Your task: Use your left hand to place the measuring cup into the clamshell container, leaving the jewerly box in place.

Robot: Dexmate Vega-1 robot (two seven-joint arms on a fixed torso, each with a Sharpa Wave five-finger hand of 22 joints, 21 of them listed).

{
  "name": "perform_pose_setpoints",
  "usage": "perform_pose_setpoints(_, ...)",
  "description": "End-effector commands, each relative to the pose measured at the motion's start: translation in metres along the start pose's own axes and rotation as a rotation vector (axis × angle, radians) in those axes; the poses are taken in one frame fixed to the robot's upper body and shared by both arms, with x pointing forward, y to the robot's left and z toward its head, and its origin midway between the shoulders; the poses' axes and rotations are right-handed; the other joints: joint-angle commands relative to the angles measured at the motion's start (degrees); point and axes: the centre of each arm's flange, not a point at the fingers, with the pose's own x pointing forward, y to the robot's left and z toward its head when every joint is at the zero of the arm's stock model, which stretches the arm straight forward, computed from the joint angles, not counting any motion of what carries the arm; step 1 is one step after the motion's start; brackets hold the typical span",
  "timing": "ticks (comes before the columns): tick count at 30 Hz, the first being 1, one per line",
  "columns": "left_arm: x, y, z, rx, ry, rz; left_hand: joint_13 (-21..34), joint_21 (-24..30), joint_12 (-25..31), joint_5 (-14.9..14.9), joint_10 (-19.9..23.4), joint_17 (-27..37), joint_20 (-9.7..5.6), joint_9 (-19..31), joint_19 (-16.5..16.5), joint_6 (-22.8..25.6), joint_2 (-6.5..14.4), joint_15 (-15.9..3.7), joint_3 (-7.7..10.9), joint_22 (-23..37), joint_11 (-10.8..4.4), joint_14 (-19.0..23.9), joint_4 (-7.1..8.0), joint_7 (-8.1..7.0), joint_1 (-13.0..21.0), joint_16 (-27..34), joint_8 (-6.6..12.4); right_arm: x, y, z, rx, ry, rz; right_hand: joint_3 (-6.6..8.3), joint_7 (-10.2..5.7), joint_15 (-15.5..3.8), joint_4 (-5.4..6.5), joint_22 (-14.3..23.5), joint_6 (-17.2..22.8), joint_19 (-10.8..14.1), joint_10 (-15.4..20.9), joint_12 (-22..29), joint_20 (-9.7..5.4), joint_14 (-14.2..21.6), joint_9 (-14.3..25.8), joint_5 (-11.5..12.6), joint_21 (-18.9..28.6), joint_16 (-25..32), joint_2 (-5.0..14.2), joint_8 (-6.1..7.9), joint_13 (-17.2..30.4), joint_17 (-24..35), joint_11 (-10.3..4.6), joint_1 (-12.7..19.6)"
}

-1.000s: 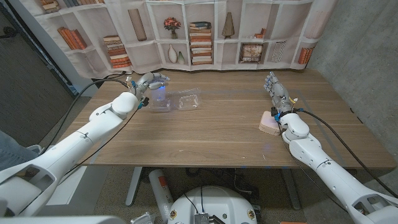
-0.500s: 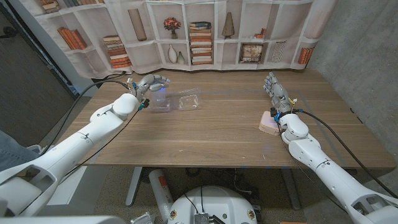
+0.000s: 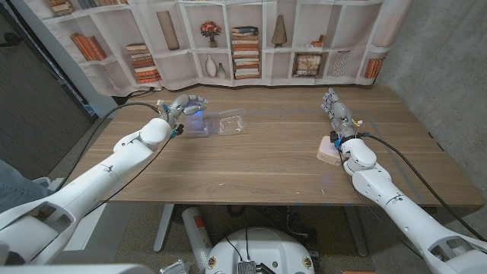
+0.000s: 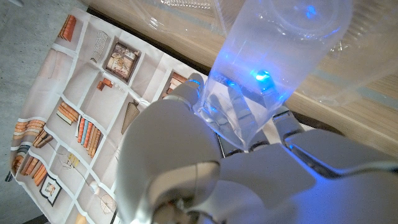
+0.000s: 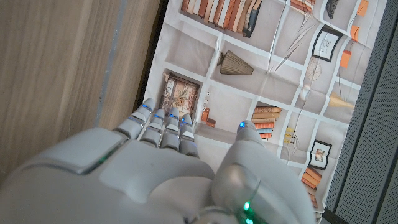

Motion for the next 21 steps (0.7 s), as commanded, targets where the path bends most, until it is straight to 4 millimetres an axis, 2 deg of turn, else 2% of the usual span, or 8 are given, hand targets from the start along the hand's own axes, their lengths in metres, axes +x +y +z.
perform_pose_setpoints(1,0.0067,-0.0100,-0.0056,-0.010,-0.001,-0.009,0.1,0.2,-0.3,-0.2,0.3,0.3,0.07,-0.1,-0.5,0.3,0.5,-2.95,0.67,0.1,-0.33,0.5,0.03,0.13,0.3,0.0,0.39,0.0002,0.0002,-0.0006,-0.001,0.001,-0.005,0.05,0.05,-0.10,-0.36,0.1,0.3,0.5,0.5,0.1,-0.26,0.6,0.2,-0.2,-0.2,-0.1,0.43,0.15,0.2,0.3,-0.01,0.3)
perform_pose_setpoints(7,0.0090,-0.0128,-0.0065,-0.009,0.005,-0.019,0.3,-0.6,-0.7,-0.3,-0.2,0.3,0.77,0.0,-3.7,-0.3,0.4,-2.88,0.82,0.1,-0.35,-1.3,0.11,-0.20,0.1,-0.9,0.26,0.0006,0.0012,-0.0032,0.005,0.002,-0.009,0.05,0.03,-0.11,-0.36,0.1,0.3,0.5,0.6,0.1,-0.26,0.6,0.2,-0.2,-0.2,-0.1,0.44,0.15,0.2,0.3,-0.03,0.3)
perform_pose_setpoints(13,0.0090,-0.0127,-0.0061,0.005,0.011,-0.012,0.5,-2.8,-1.6,-0.6,-1.4,-0.2,1.94,0.0,-10.1,-1.0,-0.1,-2.74,0.82,-0.2,-1.05,-4.7,0.49,-1.06,-0.8,-2.6,0.08,0.0013,0.0022,-0.0047,0.007,0.003,-0.009,0.05,0.03,-0.15,-0.36,0.1,0.4,0.5,0.6,0.1,-0.35,0.7,0.2,-0.2,-0.2,0.0,0.47,0.18,0.2,0.3,-0.15,0.3)
perform_pose_setpoints(17,0.0079,-0.0126,-0.0063,0.009,0.013,-0.008,0.6,-3.6,-2.2,-1.0,-2.6,-0.5,2.00,0.0,-12.3,-1.8,-0.4,-2.61,0.65,-0.4,-1.68,-6.0,0.76,-1.50,-1.6,-3.3,-0.20,0.0011,0.0020,-0.0056,0.007,0.006,-0.010,0.05,0.03,-0.09,-0.38,0.1,0.4,0.5,0.6,0.1,-0.34,0.7,0.2,-0.2,-0.2,-0.1,0.48,0.19,0.2,0.3,-0.20,0.3)
perform_pose_setpoints(21,0.0066,-0.0122,-0.0070,0.001,0.012,-0.010,0.6,-4.0,-2.8,-1.3,-3.8,-0.8,1.87,0.0,-13.0,-2.4,-0.8,-2.48,0.44,-0.5,-1.14,-6.7,1.00,-1.88,-2.3,-3.7,-0.42,0.0012,0.0019,-0.0057,0.006,0.007,-0.009,0.05,0.00,-0.10,-0.39,0.1,0.4,0.6,0.6,0.1,-0.37,0.7,0.2,-0.2,-0.3,-0.1,0.49,0.20,0.2,0.3,-0.16,0.3)
